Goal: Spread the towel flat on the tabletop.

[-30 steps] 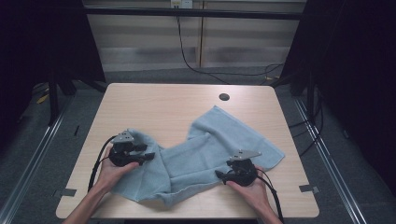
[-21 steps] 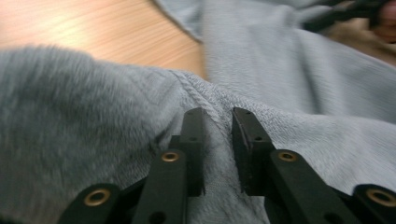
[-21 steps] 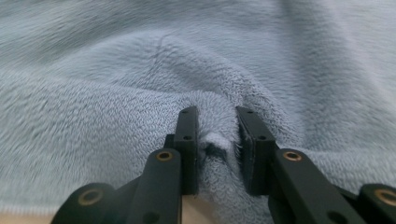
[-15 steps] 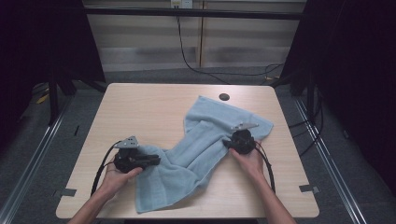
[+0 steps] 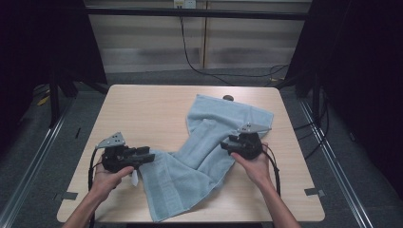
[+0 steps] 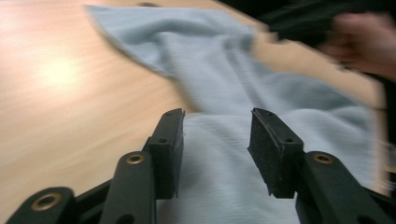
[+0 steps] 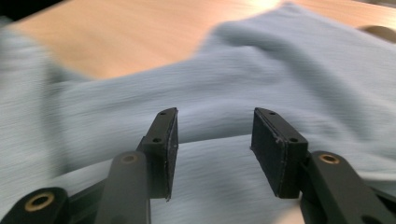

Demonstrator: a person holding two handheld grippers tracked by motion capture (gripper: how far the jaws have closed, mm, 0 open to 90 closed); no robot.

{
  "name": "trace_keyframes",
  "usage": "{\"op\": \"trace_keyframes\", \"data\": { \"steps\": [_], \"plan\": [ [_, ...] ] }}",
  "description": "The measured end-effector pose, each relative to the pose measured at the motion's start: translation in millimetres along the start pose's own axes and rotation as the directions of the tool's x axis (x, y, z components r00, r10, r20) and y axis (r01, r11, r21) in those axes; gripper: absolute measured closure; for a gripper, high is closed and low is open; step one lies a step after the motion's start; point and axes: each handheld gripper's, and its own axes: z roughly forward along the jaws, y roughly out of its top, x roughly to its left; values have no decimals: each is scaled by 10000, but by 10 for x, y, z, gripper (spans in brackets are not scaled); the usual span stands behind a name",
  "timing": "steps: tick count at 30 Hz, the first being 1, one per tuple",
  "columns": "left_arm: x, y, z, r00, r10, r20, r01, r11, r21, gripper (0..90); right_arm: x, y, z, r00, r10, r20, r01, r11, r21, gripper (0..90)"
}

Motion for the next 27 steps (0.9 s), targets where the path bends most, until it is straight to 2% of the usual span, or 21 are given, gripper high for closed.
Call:
{"op": "trace_keyframes", "data": {
  "steps": [1, 2, 4, 5, 6, 8, 9, 10, 11, 13, 16, 17, 18, 20, 21, 23, 24, 25, 26, 27],
  "plan": [
    [50, -15, 0, 9997, -198, -107, 197, 9998, -103, 513, 103, -13, -28, 9995, -149, -280, 150, 9999, 18, 539],
    [50, -15, 0, 9997, -198, -107, 197, 9998, -103, 495, 202, -31, -39, 9982, -227, -560, 226, 9997, -31, 557],
    [146, -92, 76, 9984, -225, -509, 237, 9995, 222, 447, 392, -57, -28, 9916, -477, -1201, 490, 9988, 76, 587],
    [168, -127, 121, 9972, -341, -668, 366, 9987, 366, 438, 482, -74, -7, 9875, -447, -1510, 457, 9989, 33, 606],
    [184, -157, 166, 9975, -270, -650, 311, 9975, 637, 445, 572, -89, 28, 9824, -406, -1823, 427, 9991, 73, 622],
    [182, -219, 253, 9970, -34, -779, 121, 9937, 1113, 565, 750, -127, 122, 9698, -465, -2395, 509, 9986, 122, 630],
    [182, -248, 291, 9974, 37, -724, 63, 9904, 1382, 611, 841, -146, 181, 9608, -507, -2727, 593, 9980, 235, 628],
    [172, -269, 319, 9974, 190, -702, -76, 9873, 1588, 661, 931, -162, 242, 9527, -658, -2967, 837, 9954, 477, 618],
    [172, -269, 319, 9974, 190, -702, -76, 9873, 1588, 688, 1015, -179, 294, 9478, -865, -3070, 1101, 9921, 606, 604],
    [160, -283, 333, 9974, 164, -704, -50, 9872, 1594, 723, 1128, -213, 384, 9362, -915, -3393, 1240, 9894, 754, 570],
    [175, -311, 329, 9979, -47, -642, 144, 9882, 1527, 747, 1197, -276, 494, 9351, -1068, -3378, 1508, 9828, 1069, 482],
    [182, -315, 325, 9981, -168, -587, 255, 9883, 1506, 748, 1200, -304, 519, 9345, -1155, -3366, 1600, 9812, 1075, 469],
    [189, -315, 323, 9981, -251, -556, 330, 9887, 1461, 748, 1200, -329, 540, 9374, -1266, -3243, 1711, 9788, 1126, 463],
    [199, -312, 319, 9981, -359, -496, 426, 9892, 1405, 746, 1198, -373, 582, 9345, -1539, -3209, 1974, 9744, 1074, 457],
    [199, -310, 318, 9977, -498, -455, 554, 9899, 1305, 740, 1207, -396, 607, 9352, -1709, -3103, 2137, 9708, 1094, 473],
    [205, -292, 298, 9977, -494, -453, 544, 9917, 1163, 720, 1247, -428, 638, 9323, -2374, -2728, 2722, 9573, 971, 546],
    [208, -279, 278, 9974, -560, -454, 603, 9930, 1013, 697, 1256, -422, 637, 9308, -2564, -2606, 2901, 9517, 1000, 593],
    [211, -264, 252, 9971, -646, -414, 679, 9939, 864, 656, 1252, -413, 628, 9343, -2555, -2485, 2882, 9518, 1049, 637],
    [211, -264, 252, 9971, -646, -414, 679, 9939, 864, 616, 1252, -413, 628, 9343, -2555, -2485, 2882, 9518, 1049, 637],
    [218, -240, 183, 9967, -667, -461, 691, 9962, 534, 589, 1223, -407, 609, 9382, -2307, -2579, 2627, 9600, 972, 697]
  ]
}}
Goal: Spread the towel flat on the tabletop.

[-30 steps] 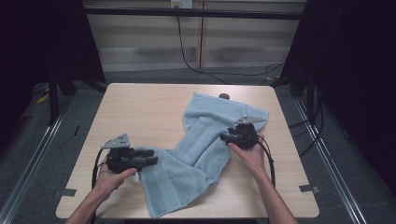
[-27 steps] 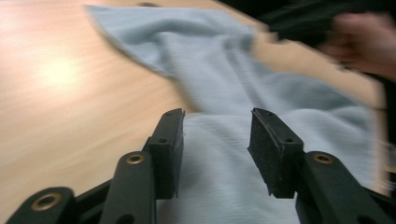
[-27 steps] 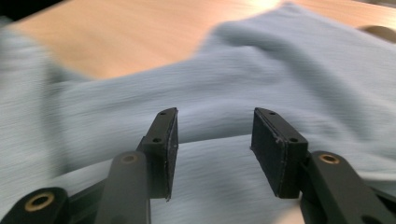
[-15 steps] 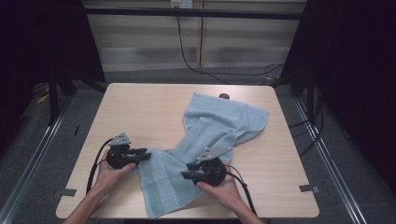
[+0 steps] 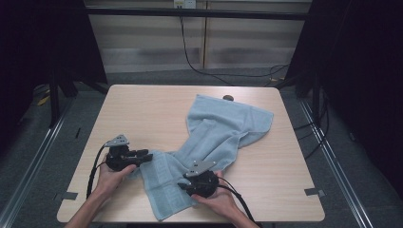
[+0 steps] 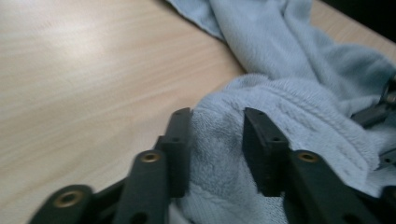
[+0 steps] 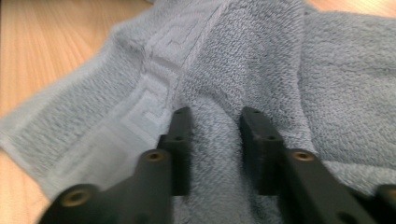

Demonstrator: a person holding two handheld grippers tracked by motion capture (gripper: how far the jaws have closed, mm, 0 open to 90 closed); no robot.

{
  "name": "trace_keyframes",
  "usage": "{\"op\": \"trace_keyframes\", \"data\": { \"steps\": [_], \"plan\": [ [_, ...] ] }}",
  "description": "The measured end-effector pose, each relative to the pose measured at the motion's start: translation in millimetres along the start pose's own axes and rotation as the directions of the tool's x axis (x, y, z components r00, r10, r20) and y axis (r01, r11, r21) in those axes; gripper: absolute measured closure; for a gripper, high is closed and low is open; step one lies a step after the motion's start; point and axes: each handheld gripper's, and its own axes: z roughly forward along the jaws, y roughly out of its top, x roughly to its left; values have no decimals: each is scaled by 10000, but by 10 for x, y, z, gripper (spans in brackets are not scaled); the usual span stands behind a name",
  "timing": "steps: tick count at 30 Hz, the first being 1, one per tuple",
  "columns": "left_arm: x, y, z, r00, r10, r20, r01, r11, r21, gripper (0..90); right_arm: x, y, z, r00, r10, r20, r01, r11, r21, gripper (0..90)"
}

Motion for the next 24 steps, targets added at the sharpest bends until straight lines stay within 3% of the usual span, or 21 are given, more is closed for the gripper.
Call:
{"op": "trace_keyframes", "data": {
  "steps": [3, 6, 7, 9, 12, 14, 16, 21, 22, 23, 24],
  "plan": [
    [18, 23, -118, 9998, -171, -69, 167, 9980, -618, 515, -68, 37, -110, 9977, 526, -421, -543, 9977, -405, 724],
    [43, 49, -227, 9990, -410, -163, 389, 9923, -1173, 484, -173, 99, -310, 9928, 1013, -633, -1074, 9890, -1013, 731],
    [43, 49, -227, 9990, -410, -163, 389, 9923, -1173, 463, -173, 99, -310, 9928, 1013, -633, -1074, 9890, -1013, 731],
    [74, 44, -254, 9976, -581, -364, 529, 9901, -1303, 440, -295, 121, -521, 9903, 1338, -372, -1380, 9788, -1513, 733],
    [74, 43, -211, 9978, -664, -19, 658, 9919, -1083, 364, -456, 77, -680, 9803, 1965, -192, -1965, 9619, -1904, 741],
    [59, 46, -193, 9983, -588, 9, 586, 9934, -987, 343, -562, 38, -741, 9746, 2235, 134, -2165, 9558, -1991, 742],
    [-11, 59, -134, 9988, -410, 280, 430, 9961, -770, 324, -709, -5, -769, 9635, 2667, 216, -2568, 9443, -2060, 742],
    [-150, 86, -64, 9978, -138, 647, 187, 9970, -746, 313, -1111, -150, -765, 9171, 3955, 505, -3750, 8986, -2278, 735],
    [-150, 86, -64, 9978, -138, 647, 187, 9970, -746, 312, -1111, -150, -765, 9171, 3955, 505, -3750, 8986, -2278, 735],
    [-184, 91, -20, 9972, -68, 742, 118, 9976, -678, 311, -1234, -228, -721, 9007, 4271, 788, -4041, 8906, -2086, 732],
    [-184, 91, -20, 9972, -68, 742, 118, 9976, -678, 308, -1234, -228, -721, 9007, 4271, 788, -4041, 8906, -2086, 732]
  ]
}}
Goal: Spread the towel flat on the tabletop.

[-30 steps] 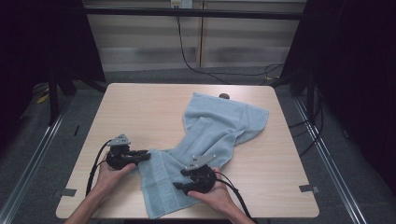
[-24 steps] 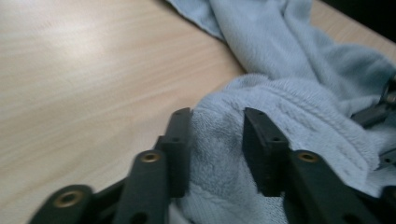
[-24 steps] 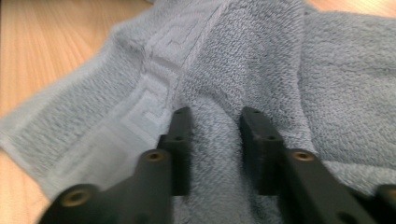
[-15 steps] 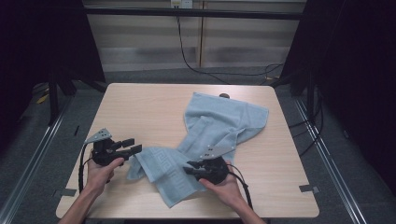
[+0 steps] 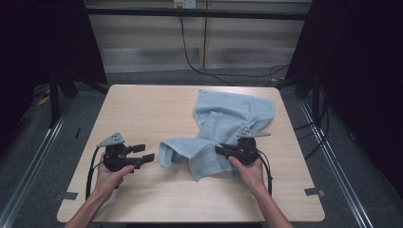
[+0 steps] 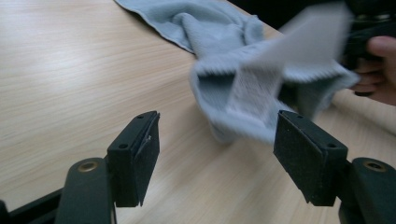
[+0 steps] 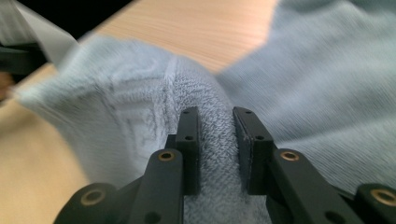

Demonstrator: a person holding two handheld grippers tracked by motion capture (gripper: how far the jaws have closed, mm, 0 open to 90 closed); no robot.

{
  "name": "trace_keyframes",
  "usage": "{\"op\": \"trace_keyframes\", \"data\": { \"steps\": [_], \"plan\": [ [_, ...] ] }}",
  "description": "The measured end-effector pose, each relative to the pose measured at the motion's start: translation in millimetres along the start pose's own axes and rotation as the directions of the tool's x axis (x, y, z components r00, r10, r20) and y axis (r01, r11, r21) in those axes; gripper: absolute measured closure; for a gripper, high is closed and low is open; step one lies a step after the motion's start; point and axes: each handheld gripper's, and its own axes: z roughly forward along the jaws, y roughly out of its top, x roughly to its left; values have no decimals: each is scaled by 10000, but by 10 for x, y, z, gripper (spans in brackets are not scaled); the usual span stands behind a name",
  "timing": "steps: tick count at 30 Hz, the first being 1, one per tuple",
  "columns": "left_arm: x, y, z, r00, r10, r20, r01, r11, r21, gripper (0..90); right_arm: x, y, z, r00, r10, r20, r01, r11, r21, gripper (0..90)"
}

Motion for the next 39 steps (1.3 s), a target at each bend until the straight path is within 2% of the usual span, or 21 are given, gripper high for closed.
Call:
{"op": "trace_keyframes", "data": {
  "steps": [2, 3, 5, 6, 7, 9, 15, 17, 20, 23, 24, 25, 26, 27, 28, 29, 30, 32, 33, 34, 39],
  "plan": [
    [-51, -3, 106, 9999, 51, 119, -53, 9998, 168, 307, -182, -95, 99, 9987, 388, 328, -402, 9983, 432, 733],
    [-78, 4, 139, 9998, 146, 126, -148, 9997, 174, 305, -219, -121, 115, 9976, 659, 191, -664, 9974, 294, 734],
    [-104, 16, 170, 9996, 209, 173, -212, 9996, 164, 305, -221, -131, 120, 9971, 744, 172, -748, 9968, 268, 735],
    [-174, 57, 227, 9990, 358, 266, -361, 9993, 100, 302, -166, -131, 134, 9983, 457, 366, -473, 9980, 427, 737],
    [-215, 79, 252, 9983, 501, 302, -506, 9986, 140, 298, -141, -135, 143, 9985, 380, 392, -399, 9980, 496, 738],
    [-283, 98, 288, 9966, 749, 352, -751, 9972, 59, 296, -108, -162, 162, 9985, 415, 366, -435, 9976, 540, 741],
    [-428, 90, 357, 9920, 1085, 646, -1093, 9940, 86, 276, -23, -200, 186, 9994, 321, 161, -329, 9980, 541, 741],
    [-434, 94, 361, 9923, 1079, 603, -1082, 9941, 26, 275, -6, -203, 194, 9995, 298, 91, -303, 9980, 550, 741],
    [-410, 95, 336, 9952, 865, 452, -857, 9961, -196, 251, 86, -220, 224, 10000, 66, -46, -63, 9982, 591, 741],
    [-436, 99, 285, 9962, 727, 481, -705, 9965, -453, 242, 197, -233, 246, 9992, -328, -243, 345, 9966, 750, 740],
    [-443, 98, 272, 9968, 715, 365, -695, 9962, -529, 242, 236, -236, 251, 9984, -457, -328, 483, 9952, 849, 740],
    [-440, 94, 260, 9973, 664, 305, -644, 9959, -633, 261, 265, -236, 257, 9971, -642, -404, 676, 9938, 880, 738],
    [-425, 88, 246, 9970, 705, 321, -681, 9953, -689, 376, 293, -233, 257, 9964, -728, -432, 766, 9926, 946, 735],
    [-425, 88, 246, 9970, 705, 321, -681, 9953, -689, 539, 293, -233, 257, 9964, -728, -432, 766, 9926, 946, 735],
    [-406, 81, 232, 9964, 767, 348, -738, 9941, -790, 539, 312, -226, 252, 9956, -807, -474, 852, 9912, 1017, 726],
    [-384, 76, 223, 9968, 726, 328, -697, 9941, -828, 700, 318, -206, 228, 9938, -952, -569, 1005, 9899, 998, 685],
    [-359, 74, 211, 9968, 701, 379, -666, 9941, -853, 762, 317, -196, 211, 9928, -998, -656, 1059, 9896, 976, 663],
    [-328, 71, 197, 9968, 644, 473, -600, 9942, -894, 836, 324, -189, 191, 9912, -1129, -696, 1189, 9888, 900, 635],
    [-316, 71, 194, 9966, 656, 507, -612, 9945, -856, 840, 354, -175, 150, 9890, -1199, -868, 1267, 9889, 779, 573],
    [-312, 70, 194, 9961, 739, 483, -700, 9945, -781, 843, 374, -168, 131, 9880, -1275, -876, 1341, 9883, 734, 549],
    [-289, 65, 200, 9955, 803, 496, -772, 9951, -611, 852, 483, -134, 17, 9804, -1663, -1053, 1717, 9842, 440, 483]
  ]
}}
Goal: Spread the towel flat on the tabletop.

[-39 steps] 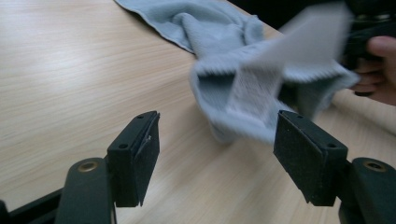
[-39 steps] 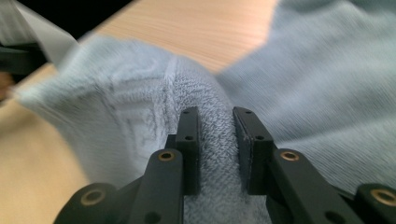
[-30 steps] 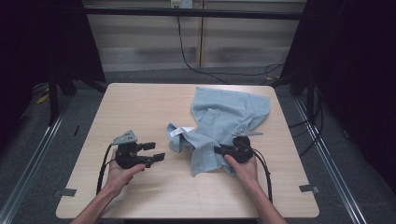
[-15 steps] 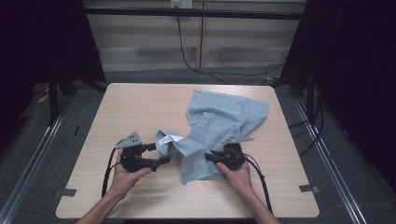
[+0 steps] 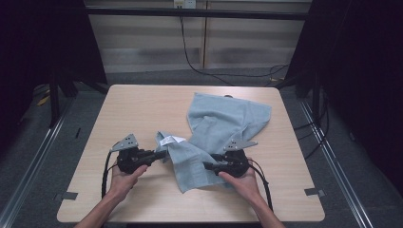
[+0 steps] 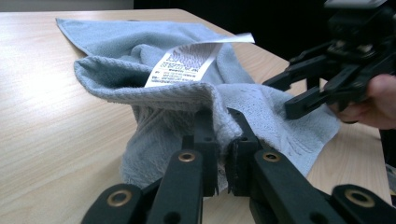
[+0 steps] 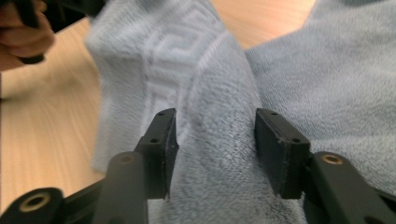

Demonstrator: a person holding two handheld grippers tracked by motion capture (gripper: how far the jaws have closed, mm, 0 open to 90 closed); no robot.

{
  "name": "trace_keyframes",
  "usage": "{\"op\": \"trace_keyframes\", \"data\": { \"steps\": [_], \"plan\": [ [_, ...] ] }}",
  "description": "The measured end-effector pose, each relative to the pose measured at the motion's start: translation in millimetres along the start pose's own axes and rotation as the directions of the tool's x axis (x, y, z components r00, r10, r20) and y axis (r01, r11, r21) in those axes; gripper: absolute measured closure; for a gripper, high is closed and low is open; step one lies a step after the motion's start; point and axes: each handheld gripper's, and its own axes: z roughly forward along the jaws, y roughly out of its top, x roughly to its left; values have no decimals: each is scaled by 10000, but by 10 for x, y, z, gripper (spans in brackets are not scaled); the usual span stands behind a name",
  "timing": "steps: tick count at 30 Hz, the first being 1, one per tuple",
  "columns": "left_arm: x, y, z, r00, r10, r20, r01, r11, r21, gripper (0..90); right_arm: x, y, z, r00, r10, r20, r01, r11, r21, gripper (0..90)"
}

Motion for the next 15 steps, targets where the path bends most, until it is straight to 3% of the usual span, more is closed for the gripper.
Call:
{"op": "trace_keyframes", "data": {
  "steps": [7, 8, 11, 14, 15],
  "plan": [
    [59, -13, -14, 9999, -68, -122, 69, 10000, 71, 854, 162, 82, -179, 9988, -403, -291, 384, 9974, -615, 497],
    [68, -14, -9, 9999, -101, -123, 102, 9999, 73, 853, 237, 104, -189, 9953, -604, -759, 546, 9956, -755, 546],
    [71, -17, 0, 9999, -73, -151, 75, 9999, 130, 853, 362, 94, -58, 9871, -929, -1304, 891, 9954, -346, 576],
    [72, -18, 7, 9998, 45, -190, -41, 9998, 198, 851, 437, 54, 172, 9811, -1047, -1625, 1095, 9938, 210, 561],
    [72, -18, 7, 9998, 45, -190, -41, 9998, 198, 851, 437, 54, 172, 9811, -1047, -1625, 1095, 9938, 210, 561]
  ]
}}
